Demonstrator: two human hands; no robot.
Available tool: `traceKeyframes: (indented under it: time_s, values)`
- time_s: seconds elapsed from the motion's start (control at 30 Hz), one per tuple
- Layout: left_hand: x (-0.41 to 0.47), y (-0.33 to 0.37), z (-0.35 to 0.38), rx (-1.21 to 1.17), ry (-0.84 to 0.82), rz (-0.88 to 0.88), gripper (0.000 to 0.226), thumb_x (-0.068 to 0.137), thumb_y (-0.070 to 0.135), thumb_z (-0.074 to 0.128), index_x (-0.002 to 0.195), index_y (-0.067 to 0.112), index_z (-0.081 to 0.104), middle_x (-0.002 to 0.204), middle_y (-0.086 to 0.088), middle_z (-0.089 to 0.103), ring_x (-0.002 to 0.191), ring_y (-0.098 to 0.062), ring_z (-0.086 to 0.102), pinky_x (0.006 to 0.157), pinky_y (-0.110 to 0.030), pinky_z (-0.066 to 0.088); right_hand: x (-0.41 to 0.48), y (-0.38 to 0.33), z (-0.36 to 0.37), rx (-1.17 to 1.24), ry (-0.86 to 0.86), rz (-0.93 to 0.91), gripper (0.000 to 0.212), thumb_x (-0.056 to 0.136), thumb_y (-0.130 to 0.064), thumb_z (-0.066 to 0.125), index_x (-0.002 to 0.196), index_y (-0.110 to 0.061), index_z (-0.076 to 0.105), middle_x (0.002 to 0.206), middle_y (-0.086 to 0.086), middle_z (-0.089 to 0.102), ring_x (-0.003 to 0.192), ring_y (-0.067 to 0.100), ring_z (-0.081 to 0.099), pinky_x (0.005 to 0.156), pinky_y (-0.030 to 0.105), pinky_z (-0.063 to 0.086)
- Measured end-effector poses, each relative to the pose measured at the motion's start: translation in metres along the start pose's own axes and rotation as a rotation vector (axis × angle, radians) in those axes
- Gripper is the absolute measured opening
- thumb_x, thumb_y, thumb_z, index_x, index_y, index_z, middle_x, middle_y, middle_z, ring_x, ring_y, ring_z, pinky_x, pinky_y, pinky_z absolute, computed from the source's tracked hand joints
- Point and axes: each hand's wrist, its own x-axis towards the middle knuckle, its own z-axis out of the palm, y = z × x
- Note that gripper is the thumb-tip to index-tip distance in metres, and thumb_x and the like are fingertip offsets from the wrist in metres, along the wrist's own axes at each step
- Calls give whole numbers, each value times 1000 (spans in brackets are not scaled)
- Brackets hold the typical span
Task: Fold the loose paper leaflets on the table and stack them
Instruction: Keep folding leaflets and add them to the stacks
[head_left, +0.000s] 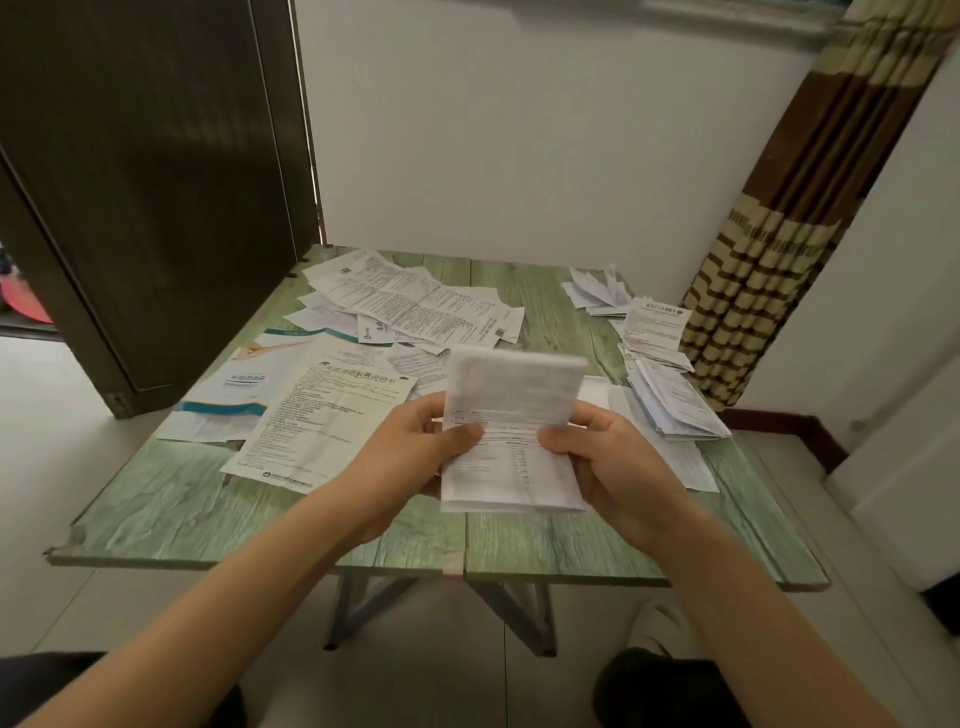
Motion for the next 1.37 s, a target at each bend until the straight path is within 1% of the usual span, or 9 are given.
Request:
traceKeyframes:
  time_s: [0.07,0.17,0.33,0.53,0.67,0.93,1.03,1.17,1.37]
  values:
    - [0,4,-1,-32,-14,-6,24,93,4,50,88,19,68,83,-1,70,68,-13,66,58,-28,56,-1,-1,-2,-35,8,-26,32,90,7,45,81,-12,70,82,2,69,77,17,62,60,24,51]
    - [-2,9,7,-273,-13,-108,24,97,7,41,104,13,63,92,-10,70,65,-15,68,50,-26,55,-1,2,-3,-79,85,-96,43,90,7,46,65,-18,71,82,1,69,78,18,61,61,27,47]
    - [-5,7,12,-552,-262,-347,66,92,63,25,105,10,64,105,-22,69,86,-41,69,63,-38,58,1,8,-6,-156,145,-280,42,85,16,49,59,-13,63,82,8,70,84,21,68,64,32,57]
    - [1,7,19,-366,-187,-267,21,92,21,54,108,9,59,92,-16,73,77,-30,71,64,-29,59,-1,8,-9,-206,98,-372,36,89,18,41,67,-2,62,88,6,67,80,16,68,52,29,56]
    - [6,5,23,-356,-115,-204,19,91,18,56,107,10,61,88,-11,74,72,-22,71,62,-24,58,-2,1,-11,-220,98,-241,25,97,-8,47,110,-27,56,94,6,67,65,11,64,49,24,50]
    - [9,3,37,-319,-85,-130,14,89,13,59,102,11,65,80,-3,73,60,-11,63,59,-19,53,-6,3,-13,-239,170,-256,18,93,-4,54,100,-15,65,62,-1,65,39,7,45,35,21,37]
    - [7,-4,43,-316,-38,-125,12,89,11,60,100,12,65,78,0,74,56,-9,60,58,-19,51,-7,9,-7,-217,204,-263,20,97,-17,48,95,-17,68,58,2,61,39,9,43,34,22,35]
    - [6,-5,41,-258,23,-48,14,88,10,61,101,11,66,80,-1,74,54,-9,58,56,-19,49,-11,5,-11,-143,161,-137,48,96,-43,37,92,-5,67,65,13,55,45,12,48,39,22,39]
    - [6,-3,42,-237,53,21,15,85,9,64,100,12,68,83,-4,74,52,-8,57,59,-23,47,-15,4,-9,-200,76,-187,17,94,-16,53,109,-13,62,72,3,68,50,11,53,44,22,45]
